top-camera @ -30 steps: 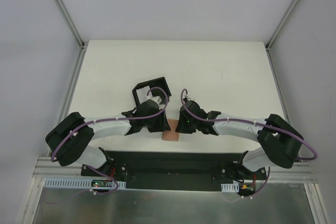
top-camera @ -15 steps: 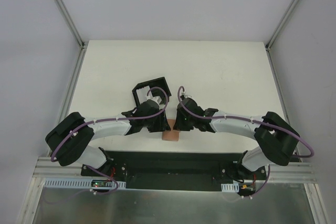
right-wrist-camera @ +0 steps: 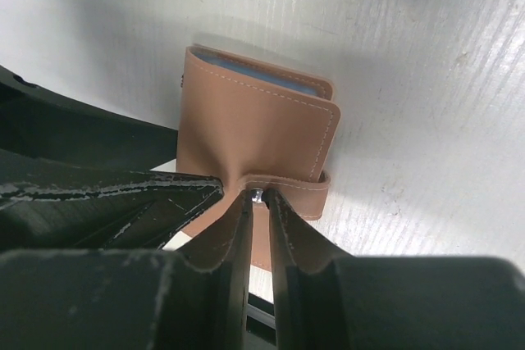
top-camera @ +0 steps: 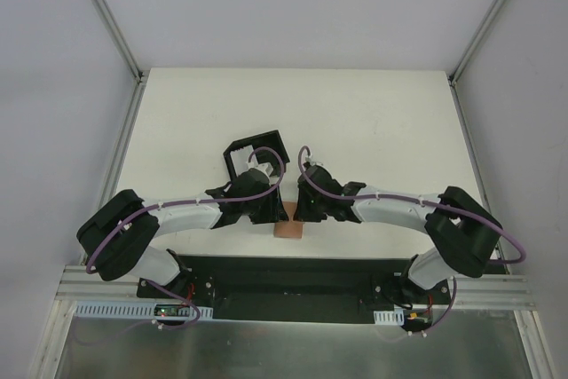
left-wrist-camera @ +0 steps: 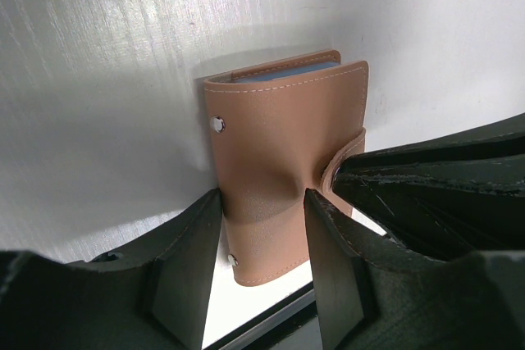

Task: Put the credit cards into the card holder
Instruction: Close the card holder at the center of the board.

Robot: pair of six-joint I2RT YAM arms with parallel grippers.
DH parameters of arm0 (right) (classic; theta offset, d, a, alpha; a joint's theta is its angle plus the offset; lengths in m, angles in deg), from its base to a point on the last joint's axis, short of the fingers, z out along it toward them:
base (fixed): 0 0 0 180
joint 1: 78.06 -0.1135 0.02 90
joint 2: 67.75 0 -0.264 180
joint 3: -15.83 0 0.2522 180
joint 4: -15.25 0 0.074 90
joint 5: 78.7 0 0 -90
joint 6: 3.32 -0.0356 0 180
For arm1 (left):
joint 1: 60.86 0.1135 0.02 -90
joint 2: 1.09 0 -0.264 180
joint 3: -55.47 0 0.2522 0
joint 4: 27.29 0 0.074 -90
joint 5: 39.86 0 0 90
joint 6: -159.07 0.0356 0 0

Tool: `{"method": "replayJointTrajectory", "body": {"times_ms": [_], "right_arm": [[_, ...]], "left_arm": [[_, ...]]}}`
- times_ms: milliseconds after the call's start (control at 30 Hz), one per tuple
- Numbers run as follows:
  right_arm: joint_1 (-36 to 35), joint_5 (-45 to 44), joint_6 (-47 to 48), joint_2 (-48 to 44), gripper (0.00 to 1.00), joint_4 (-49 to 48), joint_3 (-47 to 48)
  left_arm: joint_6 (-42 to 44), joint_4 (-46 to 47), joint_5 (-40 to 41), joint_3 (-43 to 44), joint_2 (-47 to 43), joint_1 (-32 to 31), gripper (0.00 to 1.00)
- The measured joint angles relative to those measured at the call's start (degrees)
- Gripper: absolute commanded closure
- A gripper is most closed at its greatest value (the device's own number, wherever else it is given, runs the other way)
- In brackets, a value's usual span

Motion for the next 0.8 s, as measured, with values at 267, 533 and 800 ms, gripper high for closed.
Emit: {"method": "replayJointTrajectory", "body": {"times_ms": [267, 533, 800], "right_arm": [[0.0, 0.0, 0.7, 2.6, 0.85, 3.9, 3.8], [0.0, 0.0, 0.7, 6.1, 0.88, 9.7, 9.0], [0.2, 0.3, 0.7, 8.9, 0.9, 14.2, 12.9]], "left_arm": [[0.0, 0.0, 0.0, 0.0, 0.0, 0.0, 0.55], [0.0, 0.0, 0.0, 0.0, 0.0, 0.0, 0.55], [0.0, 0.0, 0.0, 0.0, 0.0, 0.0, 0.55]]}}
